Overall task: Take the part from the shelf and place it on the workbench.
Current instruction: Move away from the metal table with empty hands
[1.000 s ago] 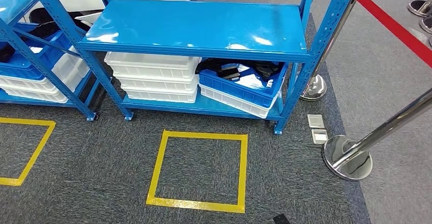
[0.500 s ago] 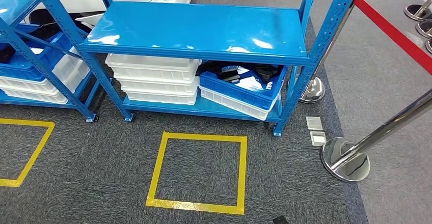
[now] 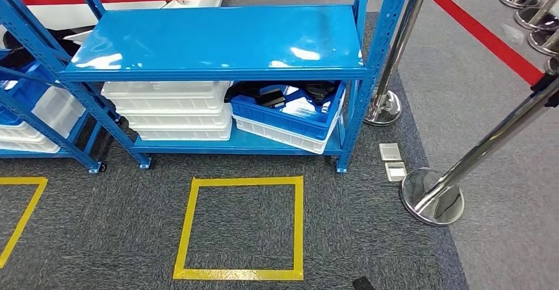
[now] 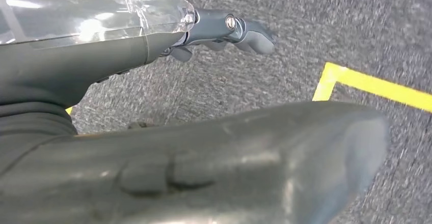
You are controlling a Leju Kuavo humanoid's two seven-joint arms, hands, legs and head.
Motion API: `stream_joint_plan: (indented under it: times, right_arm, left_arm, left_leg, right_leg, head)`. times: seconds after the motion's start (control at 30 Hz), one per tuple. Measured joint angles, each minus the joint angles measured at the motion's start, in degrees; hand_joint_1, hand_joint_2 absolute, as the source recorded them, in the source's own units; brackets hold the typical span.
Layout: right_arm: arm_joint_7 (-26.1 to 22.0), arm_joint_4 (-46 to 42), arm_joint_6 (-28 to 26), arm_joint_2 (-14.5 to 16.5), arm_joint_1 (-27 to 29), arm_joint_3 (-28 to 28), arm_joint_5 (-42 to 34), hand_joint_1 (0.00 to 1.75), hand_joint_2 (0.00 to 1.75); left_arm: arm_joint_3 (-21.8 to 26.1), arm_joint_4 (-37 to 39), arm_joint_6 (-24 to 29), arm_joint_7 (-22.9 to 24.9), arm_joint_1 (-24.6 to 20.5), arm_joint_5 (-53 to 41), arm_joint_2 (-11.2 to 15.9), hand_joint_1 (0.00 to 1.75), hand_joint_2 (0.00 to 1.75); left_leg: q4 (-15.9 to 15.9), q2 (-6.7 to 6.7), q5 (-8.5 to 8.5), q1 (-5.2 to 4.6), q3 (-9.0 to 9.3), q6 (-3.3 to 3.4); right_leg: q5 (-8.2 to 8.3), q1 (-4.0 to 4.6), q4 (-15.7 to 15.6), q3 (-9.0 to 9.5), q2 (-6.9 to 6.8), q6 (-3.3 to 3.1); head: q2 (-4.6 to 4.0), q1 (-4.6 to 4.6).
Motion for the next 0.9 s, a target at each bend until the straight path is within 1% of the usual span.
stream_joint_plan:
  times: [0.03,0.07,0.1,0.13,0.17,0.2,0.23,0.27,0.3,0.33,0.37,0.4,0.43,0.47,0.5,0.53,0.57,0.6,0.63,0.7,0.77,0.83,0.9]
  right_arm:
    - [0.0,0.0,0.0,0.0,0.0,0.0,0.0,0.0,0.0]
    - [0.0,0.0,0.0,0.1,-0.1,0.0,0.0,0.0,0.0]
    - [0.0,0.0,0.0,0.1,-0.1,0.1,0.0,0.0,0.0]
    - [0.1,0.0,0.1,0.1,-0.1,0.2,0.0,0.0,0.0]
    - [0.1,0.0,0.2,0.1,-0.2,0.3,0.0,0.0,0.0]
    - [0.2,0.0,0.2,0.1,-0.1,0.4,0.0,0.0,0.0]
    - [0.3,0.0,0.2,0.1,-0.1,0.6,0.0,0.0,0.0]
    - [0.3,0.0,0.2,0.1,0.0,0.7,0.0,0.0,0.0]
    - [0.3,0.0,0.2,0.2,0.0,0.8,-0.1,0.0,0.0]
    - [0.4,0.0,0.2,0.2,-0.1,0.9,-0.1,0.0,0.0]
    - [0.5,0.0,0.2,0.2,-0.2,1.0,-0.2,0.0,0.0]
    - [0.6,0.0,0.3,0.1,-0.2,1.0,-0.2,0.0,0.0]
    - [0.7,0.0,0.3,0.1,-0.2,1.0,-0.4,0.0,0.0]
    - [0.8,0.0,0.3,0.1,-0.1,1.1,-0.5,0.0,0.0]
    - [0.9,0.0,0.4,0.1,0.0,1.2,-0.7,0.0,0.0]
    - [1.0,0.0,0.4,0.1,0.0,1.3,-0.8,0.0,0.0]
    - [1.2,0.0,0.4,0.1,0.0,1.4,-0.9,0.0,0.0]
    - [1.4,0.0,0.3,0.1,-0.1,1.5,-1.0,0.0,0.0]
    - [1.6,0.0,0.1,0.1,-0.2,1.7,-1.0,0.0,0.0]
    - [2.2,0.0,0.0,0.1,-0.2,2.2,-1.1,0.0,0.0]
    - [2.9,0.0,0.1,0.1,-0.1,2.7,-1.1,0.0,0.0]
    - [3.2,0.0,0.1,0.1,-0.1,3.2,-1.2,0.0,0.0]
    - [3.6,0.0,0.3,0.1,-0.1,3.6,-1.2,0.0,0.0]
  left_arm:
    - [0.0,0.0,0.0,0.0,0.0,0.0,0.0,0.0,0.0]
    - [0.0,0.0,0.0,0.0,0.0,0.0,0.0,0.0,0.0]
    - [0.0,0.0,0.0,0.0,0.0,0.0,0.0,0.0,0.0]
    - [0.0,0.0,0.0,0.1,-0.1,0.0,0.0,0.0,0.0]
    - [0.0,0.0,0.0,0.1,-0.1,0.0,0.0,0.0,0.0]
    - [0.0,0.0,0.0,0.2,-0.1,0.1,0.0,0.0,0.0]
    - [0.0,0.0,0.0,0.2,-0.2,0.1,0.0,0.0,0.0]
    - [0.0,0.0,0.0,0.2,-0.2,0.2,-0.1,0.0,0.0]
    - [0.0,0.0,0.0,0.2,-0.2,0.2,-0.1,0.0,0.0]
    - [0.0,0.0,0.0,0.2,-0.1,0.3,-0.2,0.0,0.0]
    - [0.0,0.0,-0.1,0.2,-0.1,0.3,-0.2,0.0,0.0]
    - [0.0,0.0,-0.1,0.2,0.0,0.3,-0.3,0.0,0.0]
    - [0.0,0.0,-0.1,0.2,0.0,0.3,-0.3,0.0,0.0]
    - [0.0,0.0,-0.1,0.2,0.1,0.3,-0.3,0.0,0.0]
    - [0.0,0.0,-0.1,0.3,0.0,0.3,-0.3,0.0,0.0]
    - [0.0,0.0,-0.1,0.3,0.0,0.2,-0.4,0.0,0.0]
    - [0.0,0.0,-0.1,0.3,0.0,0.1,-0.4,0.0,0.0]
    - [0.0,0.0,-0.1,0.4,0.0,0.0,-0.4,0.0,0.0]
    - [0.0,0.0,-0.1,0.4,-0.1,0.0,-0.4,0.0,0.0]
    - [0.0,0.0,-0.1,0.5,-0.1,0.0,-0.4,0.0,0.0]
    - [0.0,0.0,-0.2,0.7,-0.2,0.0,-0.4,0.0,0.0]
    - [0.0,0.0,-0.2,0.7,-0.2,0.0,-0.4,0.0,0.0]
    - [0.0,0.0,-0.2,0.8,-0.2,0.0,-0.4,0.0,0.0]
  left_leg:
    - [-3.8,-0.61,2.24,-0.55,1.32,1.02]
    - [-7.3,-1.35,3.93,-0.96,2.57,1.98]
    - [-10.0,-1.92,5.0,-1.3,3.55,2.59]
    - [-11.4,-2.26,5.29,-1.5,4.0,2.86]
    - [-11.9,-2.24,5.29,-1.6,4.17,2.87]
    - [-12.5,-1.96,5.54,-1.61,4.37,2.75]
    - [-13.2,-1.61,5.9,-1.45,4.66,2.67]
    - [-14.0,-1.25,6.3,-1.24,5.0,2.69]
    - [-14.8,-0.85,6.71,-1.0,5.28,2.75]
    - [-15.2,-0.4,6.95,-0.89,5.46,2.81]
    - [-15.3,-0.01,7.01,-0.89,5.49,2.95]
    - [-15.3,0.43,7.0,-0.88,5.46,2.97]
    - [-15.2,0.83,6.93,-0.86,5.46,2.92]
    - [-15.1,1.16,6.82,-0.82,5.47,2.83]
    - [-14.9,1.45,6.67,-0.73,5.48,2.66]
    - [-14.6,1.69,6.43,-0.65,5.49,2.41]
    - [-14.3,1.92,6.14,-0.67,5.46,2.06]
    - [-14.0,2.08,5.86,-0.73,5.42,1.7]
    - [-13.7,2.18,5.65,-0.82,5.41,1.36]
    - [-13.6,2.23,5.49,-0.89,5.47,0.9]
    - [-13.7,2.22,5.44,-0.85,5.57,1.27]
    - [-13.8,2.2,5.43,-0.81,5.66,1.82]
    - [-14.0,2.2,5.51,-0.73,5.78,1.75]
  right_leg:
    - [0.0,0.23,0.0,0.13,0.38,-0.03]
    - [-0.01,0.5,-0.1,0.23,0.71,-0.04]
    - [0.02,0.56,-0.1,0.25,1.05,0.0]
    - [0.08,0.47,-0.3,0.23,1.29,0.11]
    - [0.19,0.37,-0.5,0.22,1.55,0.3]
    - [0.36,0.25,-0.7,0.27,1.85,0.59]
    - [0.33,0.23,-0.7,0.34,1.74,0.85]
    - [-0.22,0.31,-0.1,0.13,1.27,1.1]
    - [-1.35,0.39,1.5,-0.56,0.57,1.35]
    - [-3.03,0.33,4.2,-1.75,-0.28,1.55]
    - [-4.86,0.26,7.6,-3.36,-0.92,1.83]
    - [-6.17,0.13,10.7,-4.8,-1.23,2.11]
    - [-6.57,-0.03,12.5,-5.58,-1.43,2.37]
    - [-5.88,-0.2,12.4,-5.41,-1.6,2.6]
    - [-4.24,-0.37,10.0,-4.14,-1.81,2.77]
    - [-2.33,-0.52,6.1,-2.14,-2.2,2.9]
    - [-0.96,-0.49,2.6,-0.37,-2.56,2.85]
    - [-0.13,-0.47,0.0,0.94,-2.77,2.52]
    - [0.07,-0.39,-1.4,1.54,-2.87,2.07]
    - [0.0,-0.21,-1.6,1.55,-2.58,1.06]
    - [0.04,-0.08,-1.7,1.56,-2.49,0.71]
    - [0.04,-0.02,-1.8,1.6,-2.49,0.6]
    - [-0.04,0.1,-1.8,1.63,-2.5,0.47]
  head:
    - [0.0,0.0]
    - [0.0,0.14]
    - [0.0,0.26]
    - [0.0,0.36]
    - [0.0,0.4]
    - [0.0,0.29]
    - [0.0,0.21]
    - [0.0,0.27]
    - [0.0,0.45]
    - [0.0,0.66]
    - [0.0,0.89]
    - [0.0,1.01]
    - [0.0,1.09]
    - [0.0,1.14]
    - [0.0,1.19]
    - [0.0,1.25]
    - [0.0,1.3]
    - [0.0,1.32]
    - [0.0,1.29]
    - [0.0,1.12]
    - [0.0,0.93]
    - [0.0,0.74]
    - [0.0,0.63]
